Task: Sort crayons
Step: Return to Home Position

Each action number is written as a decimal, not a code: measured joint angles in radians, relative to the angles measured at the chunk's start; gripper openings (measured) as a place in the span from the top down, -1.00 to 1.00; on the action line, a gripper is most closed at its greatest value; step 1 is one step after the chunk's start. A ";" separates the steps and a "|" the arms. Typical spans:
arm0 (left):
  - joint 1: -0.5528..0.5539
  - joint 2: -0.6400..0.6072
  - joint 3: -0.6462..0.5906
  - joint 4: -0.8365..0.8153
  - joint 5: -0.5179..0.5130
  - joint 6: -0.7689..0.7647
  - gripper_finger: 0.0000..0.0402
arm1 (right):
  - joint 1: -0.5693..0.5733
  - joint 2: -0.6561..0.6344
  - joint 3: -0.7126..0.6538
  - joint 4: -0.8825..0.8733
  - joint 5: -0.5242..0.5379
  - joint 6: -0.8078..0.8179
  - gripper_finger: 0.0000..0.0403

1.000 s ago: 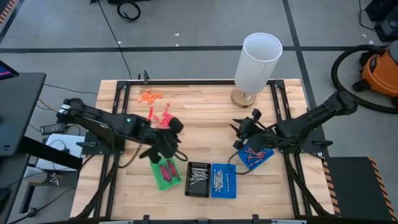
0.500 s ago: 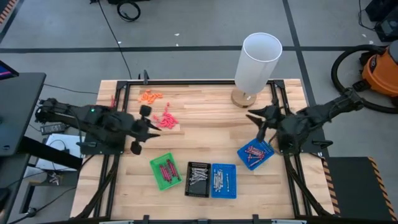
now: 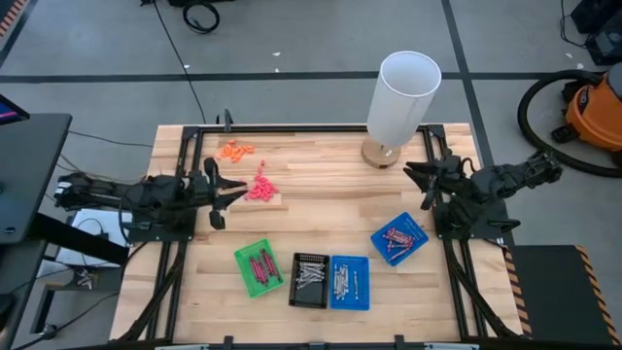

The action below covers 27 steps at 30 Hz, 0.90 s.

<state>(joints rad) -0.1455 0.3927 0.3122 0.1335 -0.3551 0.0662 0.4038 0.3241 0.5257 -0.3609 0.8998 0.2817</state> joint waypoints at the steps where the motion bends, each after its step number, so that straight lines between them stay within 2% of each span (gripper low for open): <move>1: 0.002 -0.019 -0.030 0.035 0.000 0.000 0.49 | -0.002 -0.035 -0.020 0.019 -0.007 -0.020 0.51; 5: 0.009 -0.097 -0.113 0.112 0.000 0.013 0.49 | -0.001 -0.187 -0.091 0.056 -0.029 -0.093 0.51; 9: 0.009 -0.157 -0.148 0.126 0.000 0.013 0.49 | -0.001 -0.323 -0.166 0.093 -0.041 -0.156 0.51; 17: 0.008 -0.239 -0.243 0.184 -0.025 -0.006 0.49 | -0.009 -0.320 -0.260 0.199 -0.111 -0.187 0.51; 23: 0.007 -0.277 -0.304 0.206 -0.019 -0.070 0.49 | -0.010 -0.318 -0.416 0.492 -0.124 -0.227 0.51; 27: -0.004 -0.276 -0.304 0.194 0.009 -0.100 0.49 | -0.016 -0.317 -0.520 0.653 -0.087 -0.276 0.51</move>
<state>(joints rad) -0.1494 0.1169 0.0078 0.3279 -0.3466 -0.0333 0.3880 0.0067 0.0060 0.2922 0.8132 0.0058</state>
